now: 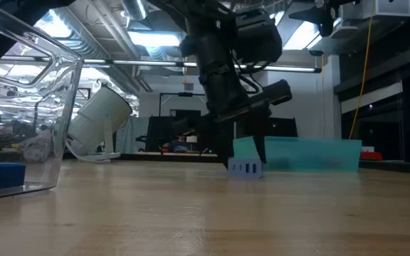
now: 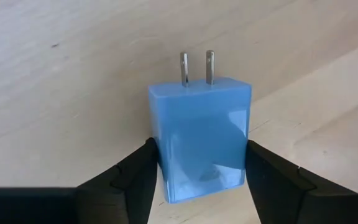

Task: Pick & Place Office items
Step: Put the light blue charger adapter into the light green bin

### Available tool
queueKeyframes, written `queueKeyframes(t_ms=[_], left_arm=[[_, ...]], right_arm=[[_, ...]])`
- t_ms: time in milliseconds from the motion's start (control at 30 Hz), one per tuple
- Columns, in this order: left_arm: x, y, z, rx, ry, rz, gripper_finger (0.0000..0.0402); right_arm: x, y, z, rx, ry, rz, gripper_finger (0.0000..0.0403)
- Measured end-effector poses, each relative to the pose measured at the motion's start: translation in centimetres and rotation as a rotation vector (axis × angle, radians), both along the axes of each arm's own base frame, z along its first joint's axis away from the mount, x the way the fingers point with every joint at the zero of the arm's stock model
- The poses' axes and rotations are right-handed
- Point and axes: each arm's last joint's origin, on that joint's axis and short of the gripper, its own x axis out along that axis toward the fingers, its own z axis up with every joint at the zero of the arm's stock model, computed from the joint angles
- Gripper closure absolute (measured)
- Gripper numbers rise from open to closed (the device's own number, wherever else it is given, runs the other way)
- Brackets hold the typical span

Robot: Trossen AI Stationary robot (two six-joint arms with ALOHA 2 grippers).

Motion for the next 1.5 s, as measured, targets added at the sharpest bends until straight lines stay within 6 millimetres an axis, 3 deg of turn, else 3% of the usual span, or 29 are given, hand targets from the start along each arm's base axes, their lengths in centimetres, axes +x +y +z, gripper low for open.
queueKeyframes(t_ms=[167,300,400,567,900,1200,1333,1500], left_arm=[[-0.6,-0.6,2.4,0.058,-0.039,0.030,0.0201],[-0.8,-0.7,5.8,0.090,-0.152,0.043,0.0201],[-1.0,-0.6,6.9,0.123,-0.185,0.053,0.0201],[-1.0,1.1,9.3,0.196,-0.299,0.087,0.0201],[-0.3,9.7,10.2,0.334,-0.473,0.094,0.0201],[-1.8,17.3,10.0,0.359,-0.522,0.130,0.0201],[-1.2,19.0,9.0,0.330,-0.612,0.113,0.0201],[0.5,19.1,7.7,0.287,-0.748,0.083,0.0201]], right_arm=[[0.0,0.0,0.2,-0.013,-0.013,0.000,0.0117],[0.0,0.0,0.4,-0.026,-0.029,0.000,0.0117],[0.0,0.0,0.5,-0.024,-0.040,-0.001,0.0117],[0.1,0.0,0.5,-0.010,-0.048,-0.001,0.0117],[0.3,0.3,0.6,-0.013,-0.061,0.022,0.0117],[0.3,0.3,0.6,-0.013,-0.061,0.023,0.0117],[0.3,0.3,0.6,-0.012,-0.059,0.022,0.0117],[0.4,0.3,0.6,-0.012,-0.058,0.019,0.0117]])
